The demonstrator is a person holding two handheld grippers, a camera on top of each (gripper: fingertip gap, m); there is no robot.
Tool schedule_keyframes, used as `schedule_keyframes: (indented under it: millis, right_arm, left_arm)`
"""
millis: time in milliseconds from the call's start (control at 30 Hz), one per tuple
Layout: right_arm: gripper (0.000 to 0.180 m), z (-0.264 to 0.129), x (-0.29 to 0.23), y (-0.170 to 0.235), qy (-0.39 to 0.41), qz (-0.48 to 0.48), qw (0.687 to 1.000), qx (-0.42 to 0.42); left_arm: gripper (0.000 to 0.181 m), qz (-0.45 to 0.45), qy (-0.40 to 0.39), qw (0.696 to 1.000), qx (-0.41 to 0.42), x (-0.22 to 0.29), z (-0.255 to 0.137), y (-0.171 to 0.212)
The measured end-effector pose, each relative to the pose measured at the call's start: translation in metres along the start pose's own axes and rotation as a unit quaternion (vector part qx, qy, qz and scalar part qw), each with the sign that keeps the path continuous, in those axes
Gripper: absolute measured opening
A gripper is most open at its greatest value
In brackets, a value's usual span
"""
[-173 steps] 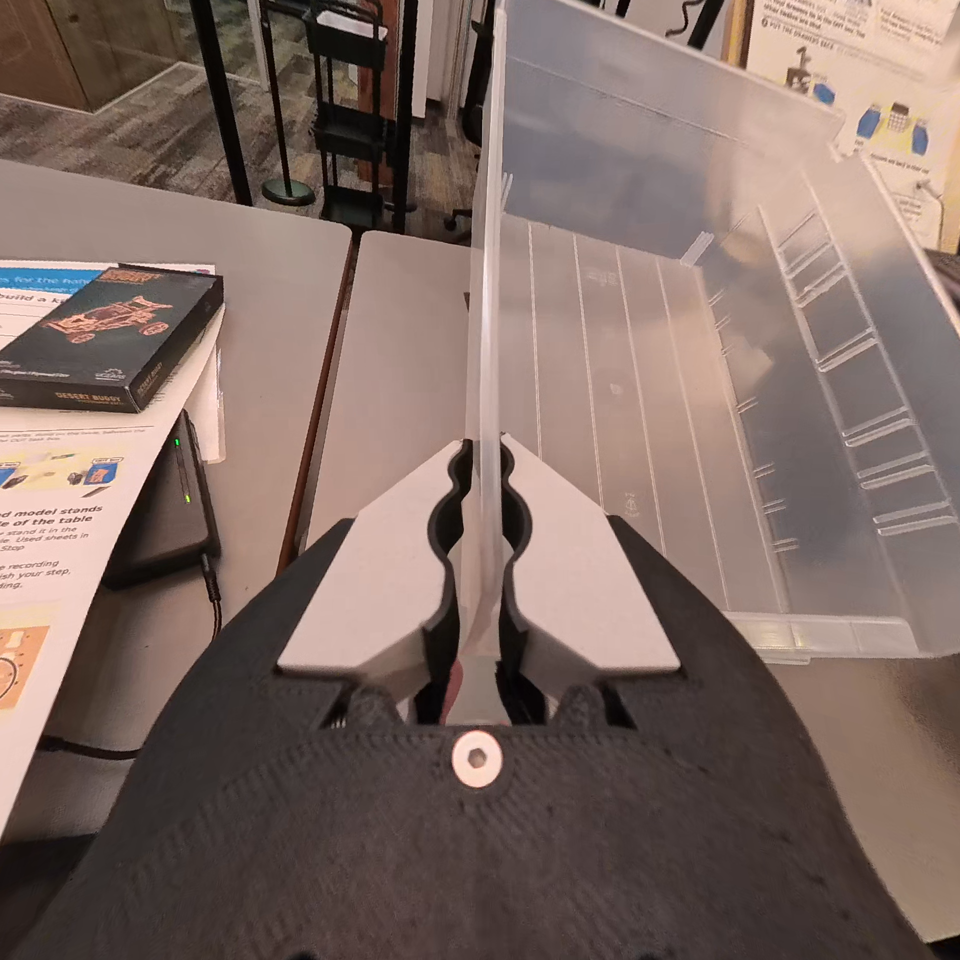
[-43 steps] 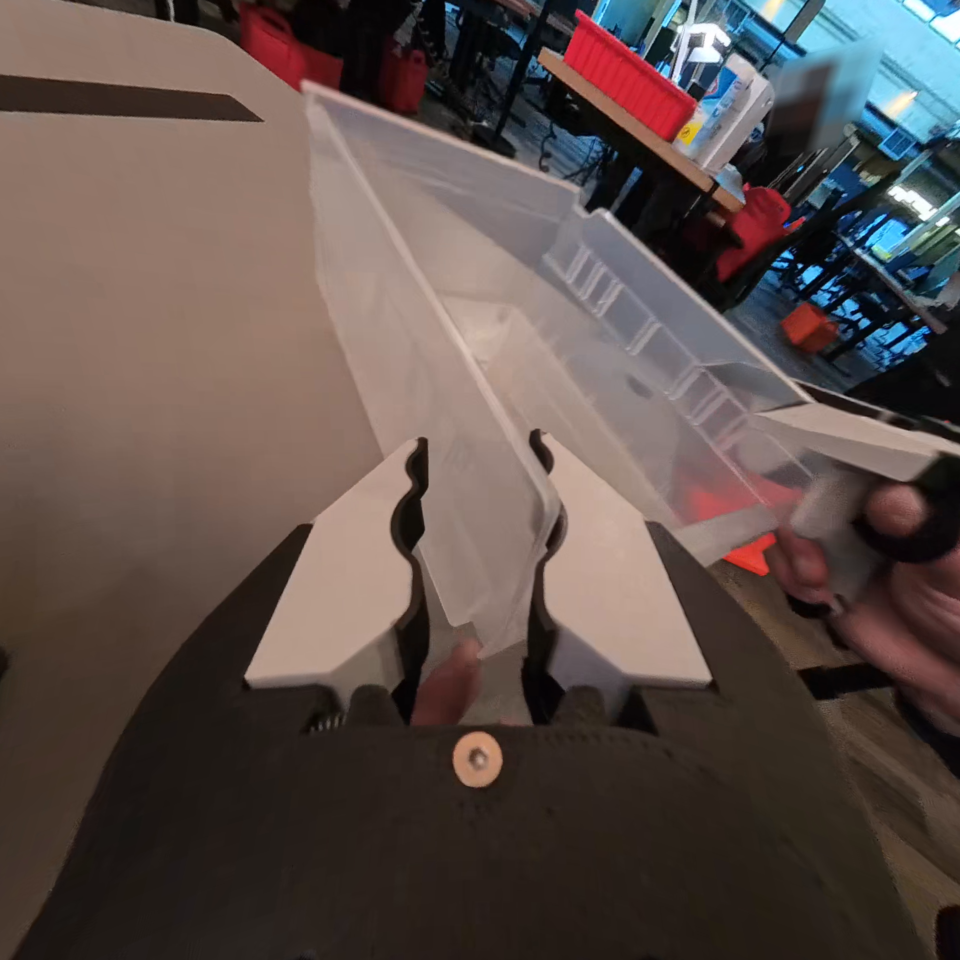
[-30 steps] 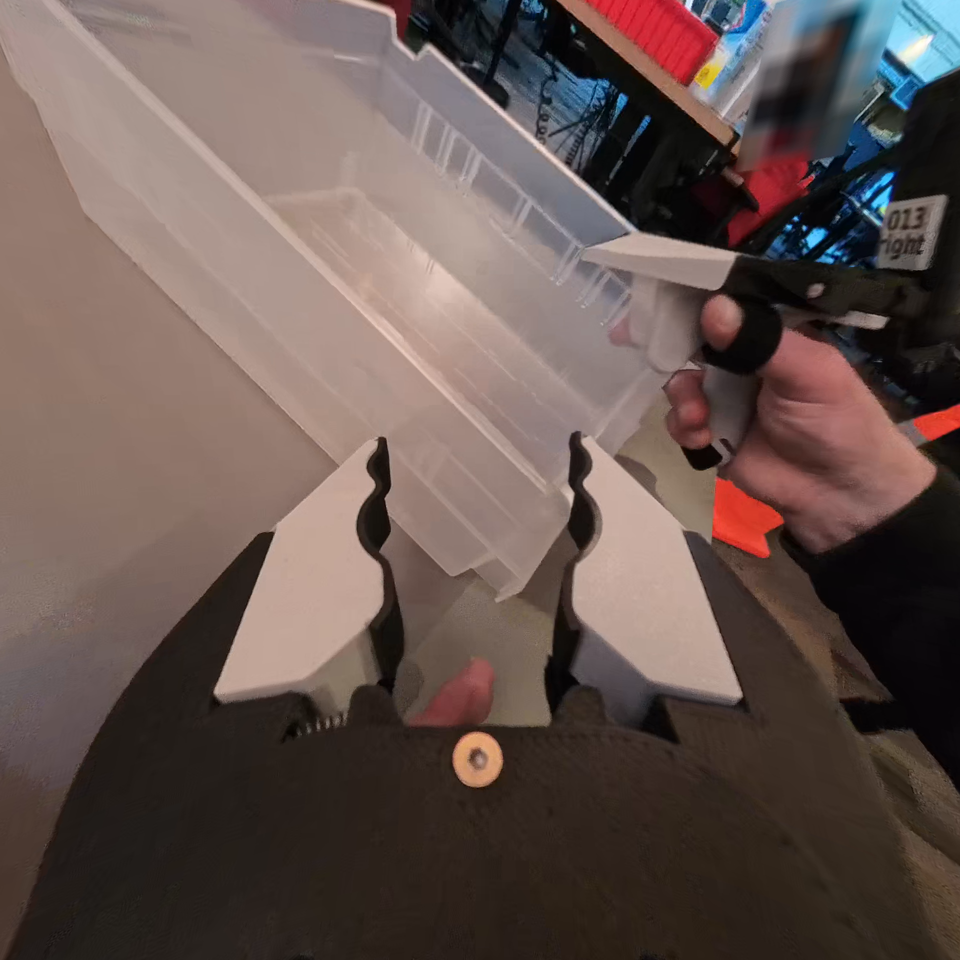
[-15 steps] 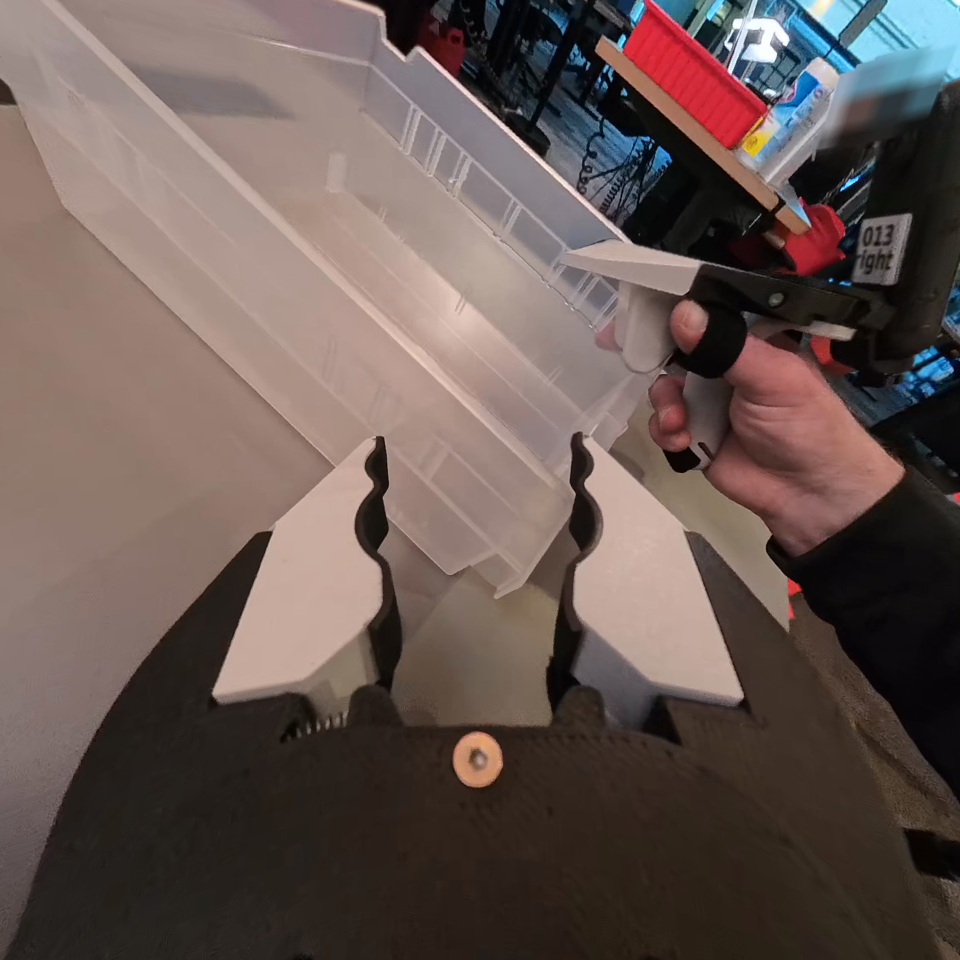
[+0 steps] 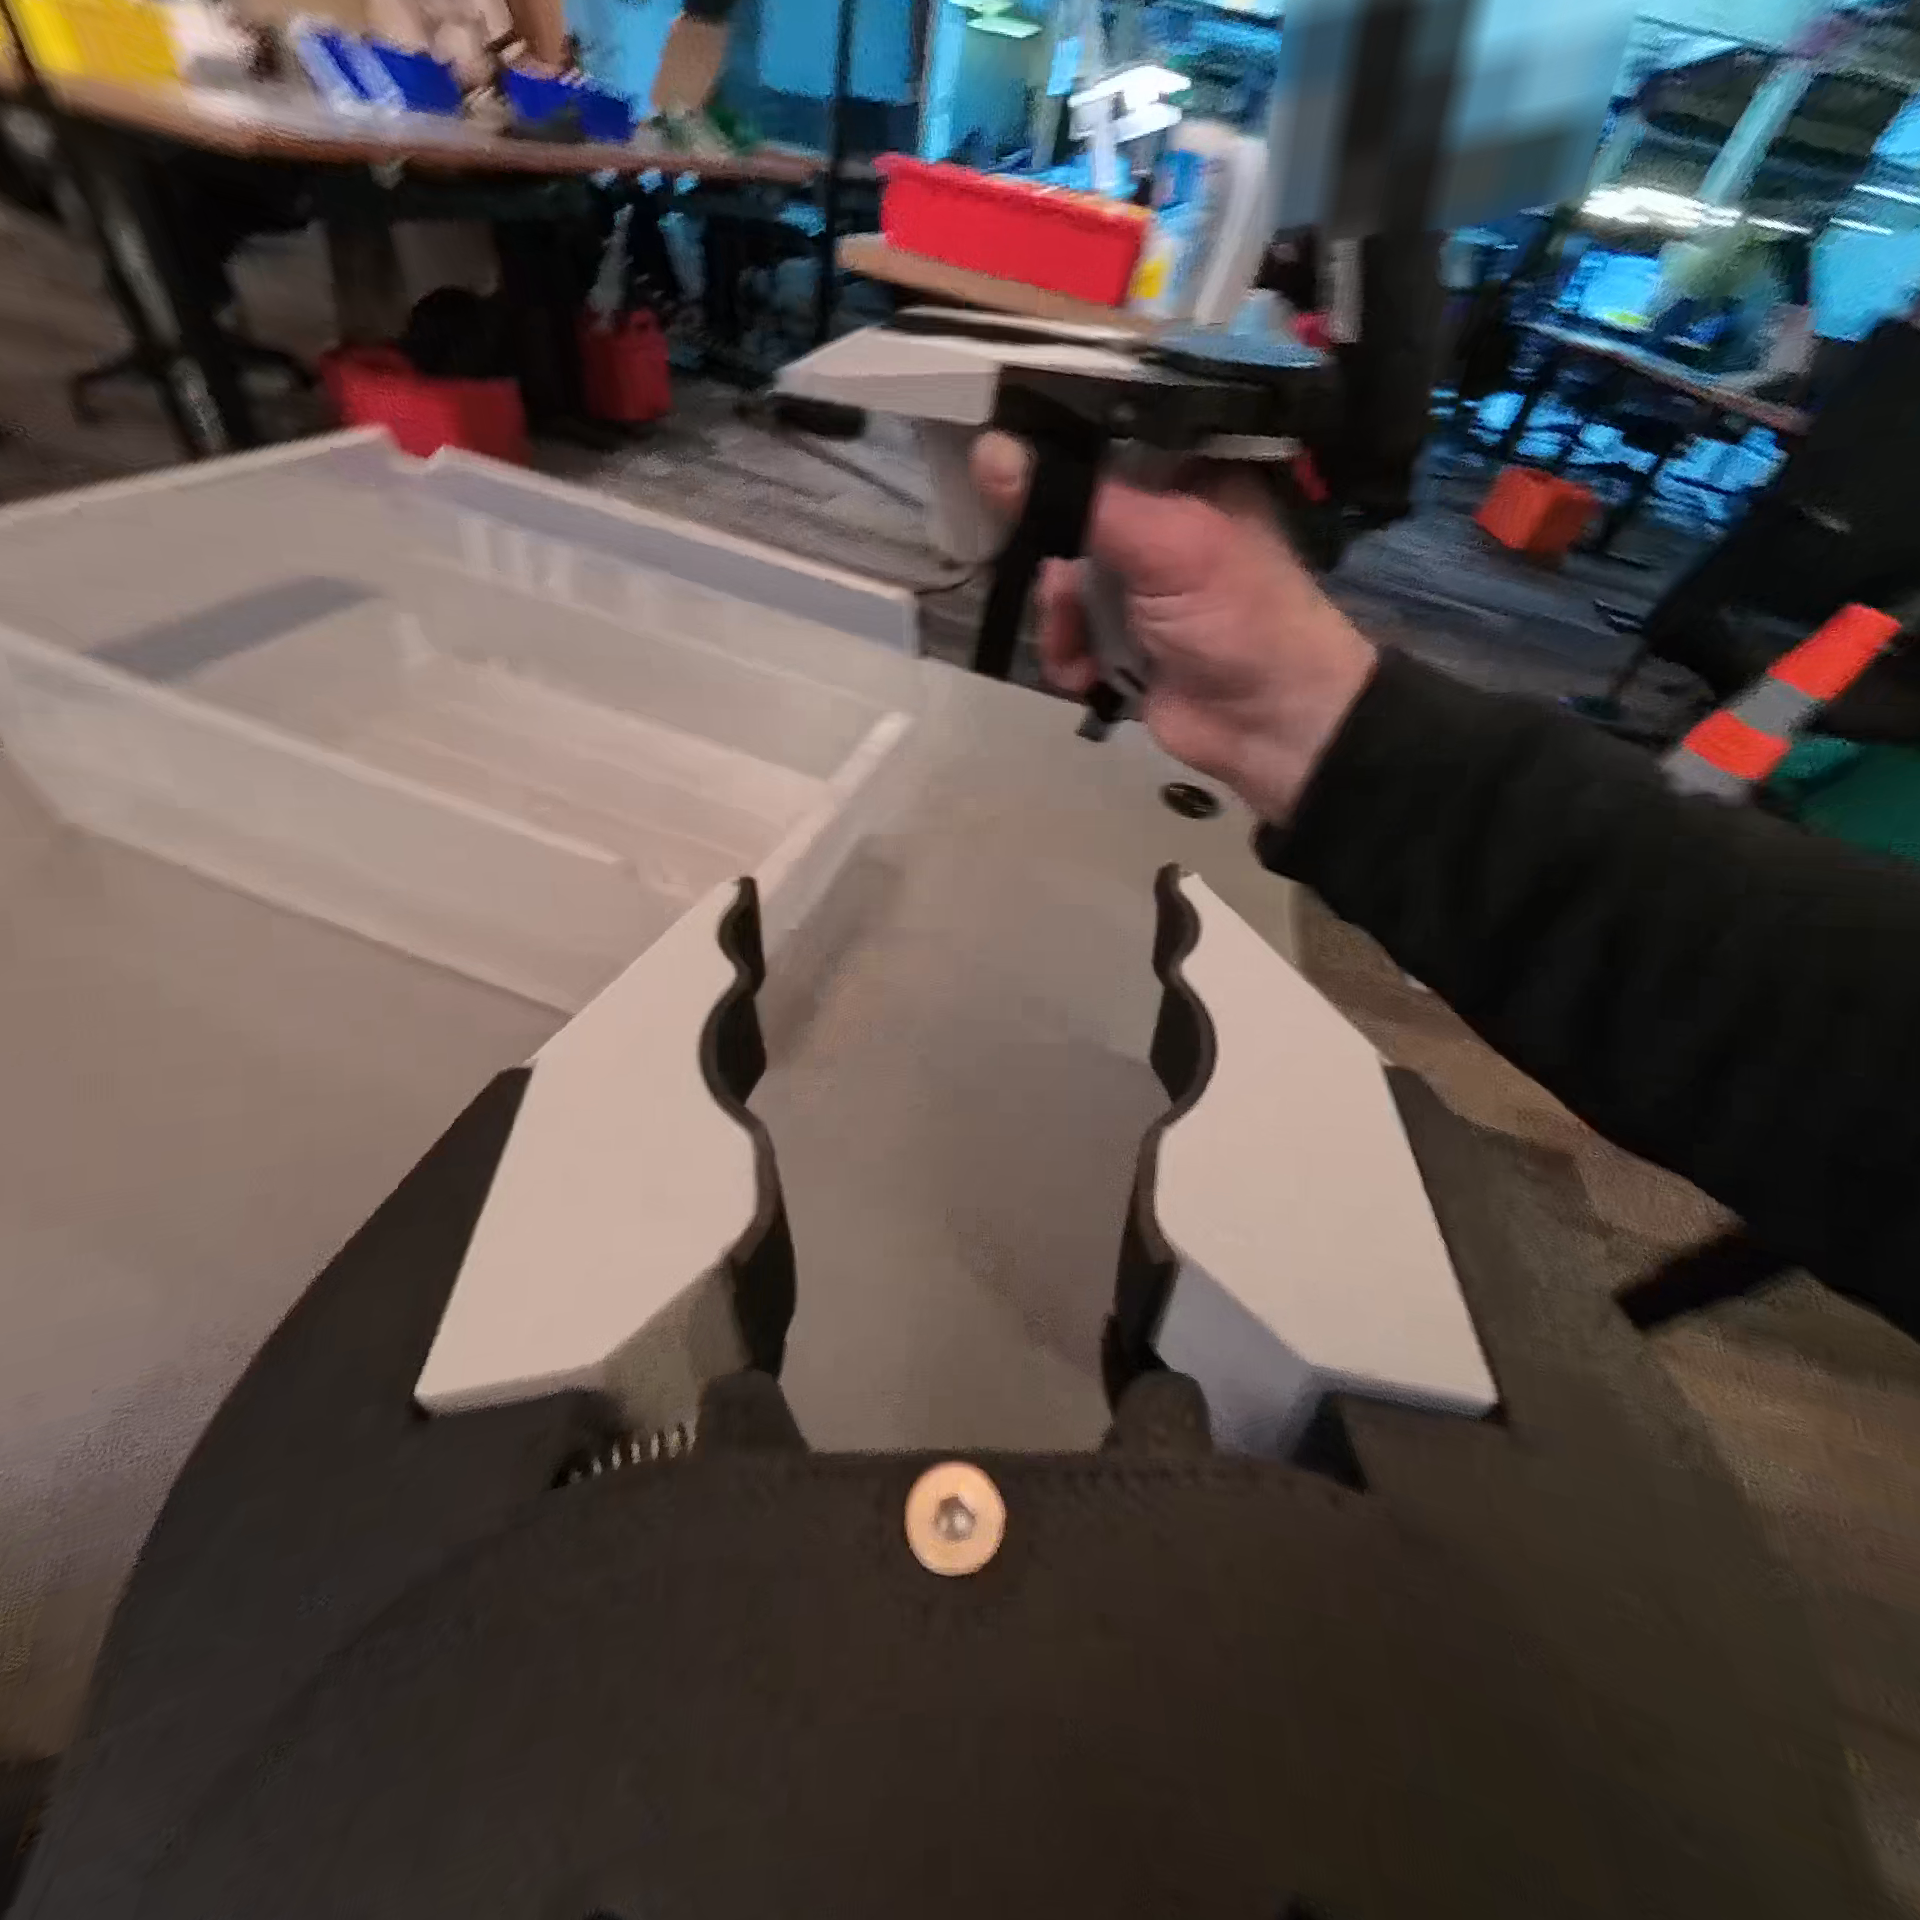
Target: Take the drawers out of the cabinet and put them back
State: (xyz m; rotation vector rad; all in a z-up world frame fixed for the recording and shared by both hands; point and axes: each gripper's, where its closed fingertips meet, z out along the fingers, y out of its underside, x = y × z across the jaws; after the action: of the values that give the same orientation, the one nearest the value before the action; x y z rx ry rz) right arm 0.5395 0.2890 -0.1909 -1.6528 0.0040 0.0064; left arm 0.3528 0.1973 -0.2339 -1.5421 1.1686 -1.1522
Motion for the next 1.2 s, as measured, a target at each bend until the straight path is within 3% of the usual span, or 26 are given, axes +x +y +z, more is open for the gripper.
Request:
schedule_keyframes:
  millis: [133, 233, 367, 533, 633, 733, 867, 1200]
  right_arm:
    - [0.057, -0.031, -0.080, -0.028, -0.066, -0.054, 0.996, 0.011]
    - [0.051, -0.047, -0.145, -0.031, -0.127, -0.087, 0.988, -0.004]
    - [0.028, -0.058, -0.219, -0.028, -0.204, -0.096, 0.974, 0.007]
    - [0.030, -0.064, -0.285, -0.009, -0.281, -0.090, 0.955, -0.044]
    - [0.029, -0.073, -0.318, -0.006, -0.314, -0.096, 0.942, -0.071]
    - [0.029, -0.084, -0.351, -0.001, -0.349, -0.101, 0.927, -0.095]
    - [0.029, -0.099, -0.387, 0.009, -0.385, -0.097, 0.910, -0.116]
    - [0.028, -0.121, -0.432, 0.045, -0.429, -0.100, 0.882, -0.170]
  left_arm:
    - [0.045, 0.083, 0.055, 0.995, -0.006, 0.043, -0.078, -0.006]
    - [0.037, 0.139, 0.039, 0.989, -0.025, 0.038, -0.142, -0.006]
    - [0.035, 0.192, -0.083, 0.977, -0.052, -0.017, -0.238, -0.009]
    - [0.033, 0.233, -0.277, 0.921, -0.143, -0.115, -0.390, 0.010]
    - [0.030, 0.183, -0.346, 0.887, -0.244, -0.167, -0.477, 0.047]
    - [0.030, 0.135, -0.363, 0.871, -0.301, -0.201, -0.535, 0.082]
    - [0.029, 0.112, -0.352, 0.854, -0.367, -0.237, -0.572, 0.122]
    - [0.031, 0.089, -0.235, 0.821, -0.513, -0.279, -0.569, 0.198]
